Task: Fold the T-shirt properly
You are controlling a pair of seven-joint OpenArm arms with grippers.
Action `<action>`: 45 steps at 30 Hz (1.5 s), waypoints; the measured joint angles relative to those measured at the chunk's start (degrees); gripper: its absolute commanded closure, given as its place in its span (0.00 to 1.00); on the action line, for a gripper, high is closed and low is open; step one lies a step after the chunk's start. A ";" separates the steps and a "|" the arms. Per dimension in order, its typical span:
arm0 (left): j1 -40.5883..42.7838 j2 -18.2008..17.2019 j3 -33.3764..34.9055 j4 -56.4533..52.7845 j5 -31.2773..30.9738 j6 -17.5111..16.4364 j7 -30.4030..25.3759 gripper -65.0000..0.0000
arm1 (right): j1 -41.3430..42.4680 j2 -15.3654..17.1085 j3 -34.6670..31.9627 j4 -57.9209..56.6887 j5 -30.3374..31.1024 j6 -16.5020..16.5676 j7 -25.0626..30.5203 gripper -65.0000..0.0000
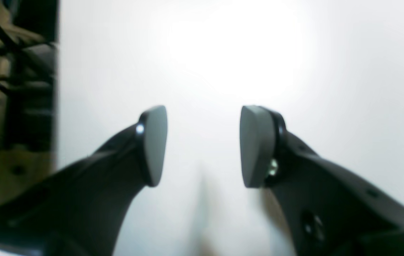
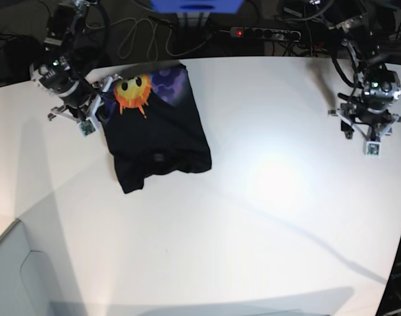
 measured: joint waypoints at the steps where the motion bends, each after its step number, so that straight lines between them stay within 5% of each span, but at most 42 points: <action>1: 1.22 0.13 -1.03 -0.09 -1.11 0.11 0.35 0.52 | -0.61 -0.02 0.00 0.07 -0.04 0.00 0.13 1.00; 16: 9.40 1.90 -4.66 0.46 -5.40 0.07 0.17 0.53 | -6.97 -0.15 -1.25 9.09 0.17 0.02 4.15 1.00; 19: 11.30 2.21 -5.11 2.84 -5.09 0.15 0.35 0.69 | -7.04 -0.13 -1.20 11.30 0.15 0.00 4.02 1.00; 26: 17.57 9.16 -8.48 10.56 -5.31 0.07 0.02 1.00 | -12.90 -0.17 4.48 12.20 0.02 0.02 3.78 1.00; 32: 25.57 12.41 -8.70 12.74 -5.64 -0.04 -0.74 1.00 | -21.66 -5.27 10.21 12.00 0.11 0.02 3.89 1.00; 37: 31.41 16.87 -8.22 9.90 -12.09 -0.22 -0.85 1.00 | -25.27 -6.21 11.13 6.84 0.98 0.00 5.01 1.00; 41: 34.18 15.82 -6.12 2.32 -13.55 0.26 -1.70 1.00 | -25.35 -4.90 11.17 -2.45 0.26 0.00 5.42 1.00; 45: 34.18 14.14 -4.37 -9.90 -13.53 0.50 -12.52 1.00 | -21.84 -3.34 10.88 -16.22 0.48 -0.04 10.91 1.00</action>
